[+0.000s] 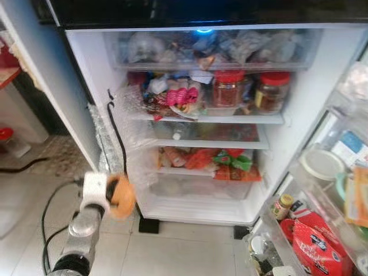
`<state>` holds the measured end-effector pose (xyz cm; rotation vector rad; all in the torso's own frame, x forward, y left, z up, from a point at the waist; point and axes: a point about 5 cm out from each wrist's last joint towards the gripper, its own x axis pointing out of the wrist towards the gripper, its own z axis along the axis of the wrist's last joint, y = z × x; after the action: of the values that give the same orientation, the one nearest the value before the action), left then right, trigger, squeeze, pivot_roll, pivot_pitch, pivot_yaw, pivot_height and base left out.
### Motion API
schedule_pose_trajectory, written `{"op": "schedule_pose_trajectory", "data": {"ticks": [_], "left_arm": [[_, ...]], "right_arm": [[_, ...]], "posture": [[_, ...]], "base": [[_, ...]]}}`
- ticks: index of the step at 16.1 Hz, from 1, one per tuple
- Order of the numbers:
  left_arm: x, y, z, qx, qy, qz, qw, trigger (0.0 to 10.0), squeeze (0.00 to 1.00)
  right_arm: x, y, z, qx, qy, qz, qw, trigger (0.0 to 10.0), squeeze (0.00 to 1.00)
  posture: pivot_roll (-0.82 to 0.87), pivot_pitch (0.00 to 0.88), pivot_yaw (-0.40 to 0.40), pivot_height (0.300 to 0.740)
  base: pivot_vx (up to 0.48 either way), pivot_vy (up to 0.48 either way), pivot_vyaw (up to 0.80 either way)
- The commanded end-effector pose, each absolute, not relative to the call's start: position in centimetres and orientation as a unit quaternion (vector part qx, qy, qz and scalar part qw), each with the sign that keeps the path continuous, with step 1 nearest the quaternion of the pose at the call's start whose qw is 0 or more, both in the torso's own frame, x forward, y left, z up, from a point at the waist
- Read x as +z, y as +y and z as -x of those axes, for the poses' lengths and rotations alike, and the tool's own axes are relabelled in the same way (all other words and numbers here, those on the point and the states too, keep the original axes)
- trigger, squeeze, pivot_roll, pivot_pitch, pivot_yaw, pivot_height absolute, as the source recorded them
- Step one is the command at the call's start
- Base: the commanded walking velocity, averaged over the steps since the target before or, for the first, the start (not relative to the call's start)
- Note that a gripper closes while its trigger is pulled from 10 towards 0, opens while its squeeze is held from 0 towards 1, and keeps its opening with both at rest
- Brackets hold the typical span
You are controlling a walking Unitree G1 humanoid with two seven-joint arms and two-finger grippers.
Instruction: Restocking fridge
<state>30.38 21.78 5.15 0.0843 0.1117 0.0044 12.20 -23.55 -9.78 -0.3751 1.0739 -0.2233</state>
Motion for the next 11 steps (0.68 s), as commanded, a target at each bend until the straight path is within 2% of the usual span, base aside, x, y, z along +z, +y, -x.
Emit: {"op": "schedule_pose_trajectory", "data": {"ticks": [1,2,5,8,9,11], "left_arm": [[7.2,20.6,-30.9,-0.032,0.002,-0.001,1.0,10.0,0.0],[8.5,19.4,-31.0,-0.058,-0.026,0.033,0.997,10.0,0.0],[9.5,17.8,-30.7,-0.072,-0.028,0.161,0.984,10.0,0.0],[8.5,18.0,-30.2,-0.07,0.007,0.263,0.962,10.0,0.0],[7.9,18.1,-30.1,-0.081,0.02,0.336,0.938,10.0,0.0],[7.6,18.7,-30.0,-0.069,0.024,0.356,0.932,10.0,0.0]], "right_arm": [[-9.8,-23.6,-12.2,-0.104,0.508,0.162,0.839,10.0,0.0],[-9.8,-23.6,-12.2,-0.099,0.508,0.157,0.841,10.0,0.0],[-9.8,-23.6,-12.2,-0.093,0.51,0.153,0.841,10.0,0.0],[-9.8,-23.5,-12.2,-0.084,0.512,0.147,0.842,10.0,0.0],[-9.9,-23.4,-12.2,-0.079,0.513,0.144,0.842,10.0,0.0],[-9.9,-23.4,-12.2,-0.078,0.513,0.14,0.843,10.0,0.0]], "posture": [[-0.15,0.0,0.023,0.74],[-0.14,0.001,0.022,0.74],[-0.14,0.003,0.022,0.74],[-0.13,0.007,0.016,0.74],[-0.13,0.009,0.016,0.74],[-0.14,0.01,0.017,0.74]], "base": [[0.0,0.0,0.0],[0.0,0.0,0.0],[0.0,0.0,0.0],[0.0,0.0,0.0],[0.0,0.0,0.0],[0.0,0.0,0.0]]}}
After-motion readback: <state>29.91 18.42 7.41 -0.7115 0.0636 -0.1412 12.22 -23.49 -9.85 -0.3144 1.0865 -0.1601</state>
